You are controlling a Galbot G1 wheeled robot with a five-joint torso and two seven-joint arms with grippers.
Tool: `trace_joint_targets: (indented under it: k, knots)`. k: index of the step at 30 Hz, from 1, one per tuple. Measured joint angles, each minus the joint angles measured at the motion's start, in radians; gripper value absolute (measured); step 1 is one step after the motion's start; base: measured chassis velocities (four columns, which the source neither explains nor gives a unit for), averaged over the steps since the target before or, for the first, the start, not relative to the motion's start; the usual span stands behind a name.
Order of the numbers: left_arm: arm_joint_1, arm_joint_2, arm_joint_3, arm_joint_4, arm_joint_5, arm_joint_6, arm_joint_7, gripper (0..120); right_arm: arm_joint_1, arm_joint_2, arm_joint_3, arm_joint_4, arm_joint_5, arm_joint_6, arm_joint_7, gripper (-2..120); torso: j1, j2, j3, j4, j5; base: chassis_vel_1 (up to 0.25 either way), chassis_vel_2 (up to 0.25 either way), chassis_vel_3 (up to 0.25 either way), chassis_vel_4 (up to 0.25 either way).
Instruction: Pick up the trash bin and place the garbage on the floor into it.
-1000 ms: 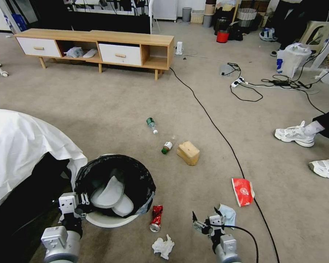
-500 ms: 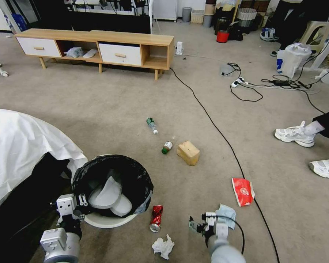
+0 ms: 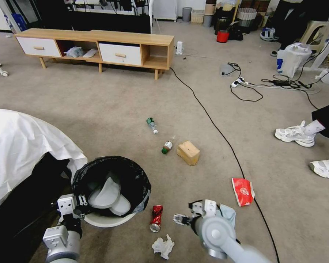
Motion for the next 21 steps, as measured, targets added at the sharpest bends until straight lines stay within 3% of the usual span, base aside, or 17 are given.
trace_joint_targets:
  k: [11, 21]
  knots:
    - [-0.02, 0.021, -0.022, 0.02, -0.044, 0.001, -0.001, 1, 0.087, 0.148, -0.057, -0.046, 0.253, -0.03, 0.155, 100, 0.0, 0.0, 0.0, 0.0, -0.0001, 0.0, 0.0, 0.0, 0.0]
    - [-0.015, 0.034, -0.04, 0.022, -0.066, -0.004, -0.001, 1, 0.085, 0.171, -0.06, -0.099, 0.251, -0.032, 0.165, 100, 0.0, 0.0, 0.0, -0.0001, 0.0, 0.0, 0.0, 0.0, 0.0]
